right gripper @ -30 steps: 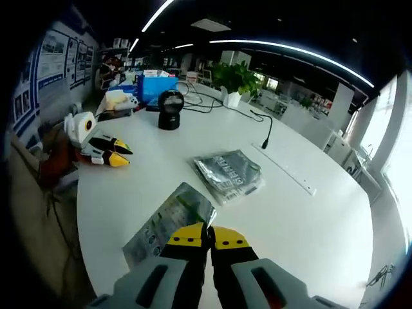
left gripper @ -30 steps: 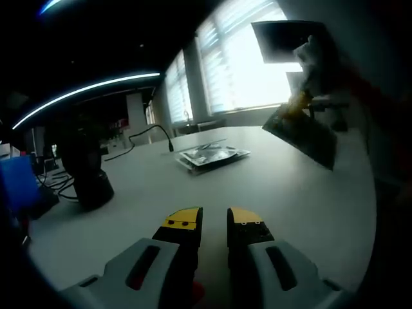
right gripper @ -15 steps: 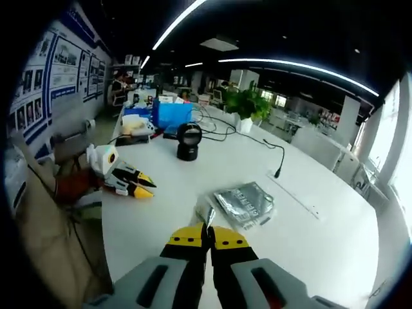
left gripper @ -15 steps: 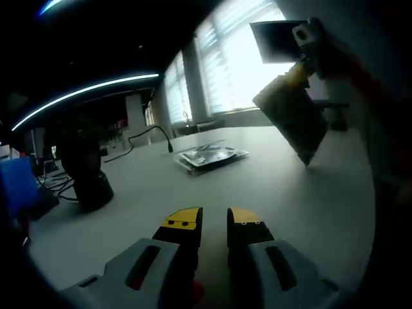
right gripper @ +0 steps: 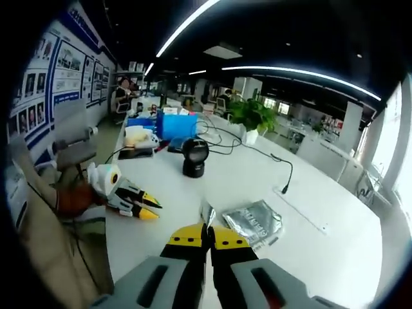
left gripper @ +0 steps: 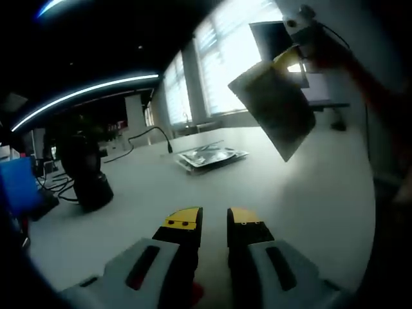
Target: Clip sheet goods on table flip sheet goods clip sheet goods scan sheet goods put sheet goods back to table
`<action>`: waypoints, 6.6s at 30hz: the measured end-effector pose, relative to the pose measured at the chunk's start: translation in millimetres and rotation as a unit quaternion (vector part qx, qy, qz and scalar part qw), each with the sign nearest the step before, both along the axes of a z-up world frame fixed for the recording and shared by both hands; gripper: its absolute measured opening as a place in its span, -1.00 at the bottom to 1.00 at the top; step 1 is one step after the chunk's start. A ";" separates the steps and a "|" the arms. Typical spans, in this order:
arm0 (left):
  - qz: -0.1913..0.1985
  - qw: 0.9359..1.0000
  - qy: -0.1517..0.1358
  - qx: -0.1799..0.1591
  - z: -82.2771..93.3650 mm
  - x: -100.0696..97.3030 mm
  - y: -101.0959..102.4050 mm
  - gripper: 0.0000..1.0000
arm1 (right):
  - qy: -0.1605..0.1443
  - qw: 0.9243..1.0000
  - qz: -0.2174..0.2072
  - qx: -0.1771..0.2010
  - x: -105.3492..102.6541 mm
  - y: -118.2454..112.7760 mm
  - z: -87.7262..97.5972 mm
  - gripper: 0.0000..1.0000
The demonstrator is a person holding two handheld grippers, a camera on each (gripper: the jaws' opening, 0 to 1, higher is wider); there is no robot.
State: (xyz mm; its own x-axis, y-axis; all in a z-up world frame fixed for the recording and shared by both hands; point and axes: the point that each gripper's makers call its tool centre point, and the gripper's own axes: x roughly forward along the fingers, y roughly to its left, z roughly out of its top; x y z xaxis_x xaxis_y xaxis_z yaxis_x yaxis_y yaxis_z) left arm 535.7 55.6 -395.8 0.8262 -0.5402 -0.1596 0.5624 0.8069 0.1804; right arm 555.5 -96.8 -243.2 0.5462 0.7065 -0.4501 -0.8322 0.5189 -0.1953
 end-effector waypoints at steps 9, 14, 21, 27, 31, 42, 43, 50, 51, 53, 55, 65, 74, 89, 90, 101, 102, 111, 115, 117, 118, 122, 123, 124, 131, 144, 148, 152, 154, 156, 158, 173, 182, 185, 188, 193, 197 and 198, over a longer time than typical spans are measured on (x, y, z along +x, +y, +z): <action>-0.001 1.000 -0.001 -0.001 0.5 2.6 1.3 -0.84 | -0.001 1.000 -0.009 0.018 16.7 33.7 5.3 -1.00; -0.002 1.000 -0.006 0.000 2.3 1.7 1.0 -0.84 | 0.011 0.999 -0.020 0.033 30.8 49.9 2.5 -1.00; -0.004 1.000 -0.011 0.004 2.6 0.9 -0.3 -0.84 | 0.042 0.997 -0.036 0.055 46.5 70.2 -13.1 -1.00; -0.007 1.000 -0.014 0.004 3.5 -0.4 -2.0 -0.84 | 0.066 0.993 -0.057 0.085 63.7 85.0 -18.0 -1.00; -0.009 1.000 -0.015 0.005 3.5 -0.7 -2.8 -0.84 | 0.069 0.989 -0.073 0.108 73.8 94.6 -13.2 -1.00; -0.013 1.000 -0.019 0.006 4.5 -1.2 -3.6 -0.84 | 0.066 0.981 -0.117 0.143 103.0 120.2 -12.7 -1.00; -0.013 1.000 -0.020 0.006 4.6 -1.3 -3.8 -0.84 | 0.065 0.980 -0.118 0.143 104.9 121.7 -12.2 -1.00; -0.016 1.000 -0.020 0.004 5.1 -0.9 -4.2 -0.84 | 0.048 0.976 -0.142 0.156 129.2 138.5 -2.1 -1.00; -0.016 1.000 -0.020 0.004 5.2 -0.9 -4.2 -0.84 | 0.045 0.976 -0.146 0.156 132.5 140.4 -1.0 -1.00; -0.017 1.000 -0.020 0.004 5.5 -0.9 -4.6 -0.84 | 0.041 0.973 -0.159 0.160 137.5 141.4 -0.8 -1.00; -0.020 1.000 -0.020 0.001 6.0 -1.5 -5.6 -0.84 | 0.033 0.969 -0.182 0.162 145.4 139.5 -1.9 -1.00; -0.022 1.000 -0.023 0.001 6.4 -1.3 -6.4 -0.84 | 0.024 0.959 -0.225 0.174 162.1 138.7 -12.2 -1.00; -0.023 0.999 -0.023 0.001 6.4 -2.0 -7.3 -0.84 | 0.024 0.956 -0.233 0.178 167.8 154.0 -18.2 -1.00; -0.024 0.999 -0.027 0.006 6.4 -4.0 -8.4 -0.84 | 0.028 0.947 -0.242 0.208 176.8 159.2 -15.6 -1.00; -0.024 0.999 -0.027 0.006 6.4 -4.1 -8.4 -0.84 | 0.026 0.945 -0.247 0.212 175.3 158.1 -15.0 -1.00; -0.023 0.999 -0.028 0.002 7.2 -4.7 -8.2 -0.84 | 0.019 0.949 -0.243 0.202 165.1 156.0 -15.3 -1.00; -0.023 0.999 -0.028 0.002 7.3 -4.6 -8.2 -0.84 | 0.018 0.949 -0.241 0.201 169.0 155.9 -12.1 -1.00; -0.021 0.999 -0.030 0.004 7.1 -3.5 -7.4 -0.84 | -0.050 0.961 -0.210 0.171 163.2 148.5 22.5 -1.00; -0.021 0.999 -0.030 0.006 6.9 -3.3 -7.1 -0.84 | -0.069 0.964 -0.201 0.158 155.7 143.3 26.2 -1.00; -0.020 0.999 -0.030 0.007 6.7 -3.2 -7.0 -0.84 | -0.073 0.965 -0.197 0.156 152.7 139.3 27.6 -1.00; -0.020 0.999 -0.031 0.006 6.7 -3.1 -6.9 -0.84 | -0.072 0.966 -0.195 0.156 153.8 139.4 28.4 -1.00; -0.020 0.999 -0.031 0.008 6.6 -2.5 -6.7 -0.84 | -0.055 0.968 -0.184 0.162 149.2 129.3 25.0 -1.00; -0.020 0.999 -0.031 0.008 6.9 -2.2 -6.6 -0.84 | -0.051 0.968 -0.183 0.164 148.9 126.1 24.1 -1.00; -0.019 0.999 -0.031 0.009 6.9 -2.0 -6.6 -0.84 | -0.045 0.969 -0.178 0.166 147.7 123.4 22.8 -1.00; -0.019 0.999 -0.031 0.012 6.6 -0.7 -6.3 -0.84 | -0.032 0.972 -0.168 0.162 149.0 101.3 18.6 -1.00; -0.020 0.999 -0.032 0.016 6.6 -1.2 -7.1 -0.84 | -0.026 0.978 -0.156 0.135 138.1 67.9 9.0 -1.00; -0.020 0.999 -0.032 0.017 6.4 -1.3 -7.1 -0.84 | -0.021 0.980 -0.152 0.129 134.2 60.6 5.6 -1.00; -0.019 0.999 -0.032 0.019 6.3 -1.2 -6.7 -0.84 | -0.007 0.981 -0.147 0.128 130.9 53.1 2.1 -1.00; -0.019 0.999 -0.033 0.021 6.1 -1.0 -6.6 -0.84 | -0.001 0.981 -0.148 0.128 134.3 49.3 0.0 -1.00; -0.019 0.999 -0.033 0.023 5.9 -1.0 -6.7 -0.84 | 0.012 0.981 -0.144 0.129 134.1 46.9 -4.2 -1.00; -0.018 0.999 -0.033 0.023 6.1 -0.9 -6.5 -0.84 | 0.036 0.981 -0.126 0.145 131.3 51.3 -7.5 -1.00; -0.018 0.999 -0.034 0.027 4.8 -1.4 -6.9 -0.84 | 0.064 0.976 -0.148 0.148 158.1 28.2 -15.0 -1.00; -0.018 0.999 -0.035 0.029 3.8 -2.9 -7.8 -0.84 | -0.003 0.987 -0.151 0.054 180.9 22.3 -46.7 -1.00; -0.018 0.999 -0.035 0.030 3.4 -3.2 -7.9 -0.84 | -0.011 0.988 -0.147 0.041 184.3 24.2 -53.5 -1.00; -0.020 0.999 -0.035 0.031 3.3 -3.3 -8.9 -0.84 | -0.016 0.987 -0.155 0.037 188.3 21.5 -54.7 -1.00; -0.020 0.999 -0.036 0.032 3.5 -3.0 -8.5 -0.84 | -0.006 0.983 -0.179 0.043 199.3 11.7 -60.1 -1.00; -0.019 0.999 -0.036 0.033 3.1 -2.9 -8.6 -0.84 | -0.007 0.983 -0.184 0.029 208.6 7.5 -71.2 -1.00; -0.019 0.999 -0.036 0.033 3.0 -2.9 -8.7 -0.84 | -0.009 0.983 -0.183 0.023 209.5 7.3 -73.9 -1.00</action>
State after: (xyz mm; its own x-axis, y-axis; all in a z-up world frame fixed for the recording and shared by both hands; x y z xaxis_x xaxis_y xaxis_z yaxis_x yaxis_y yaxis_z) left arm 532.8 46.9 -392.8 0.8157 -0.5619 -0.1376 0.5765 0.7698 0.2738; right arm 764.9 -89.5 -317.1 0.7753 0.4807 -0.4096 -0.5847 0.7916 -0.1777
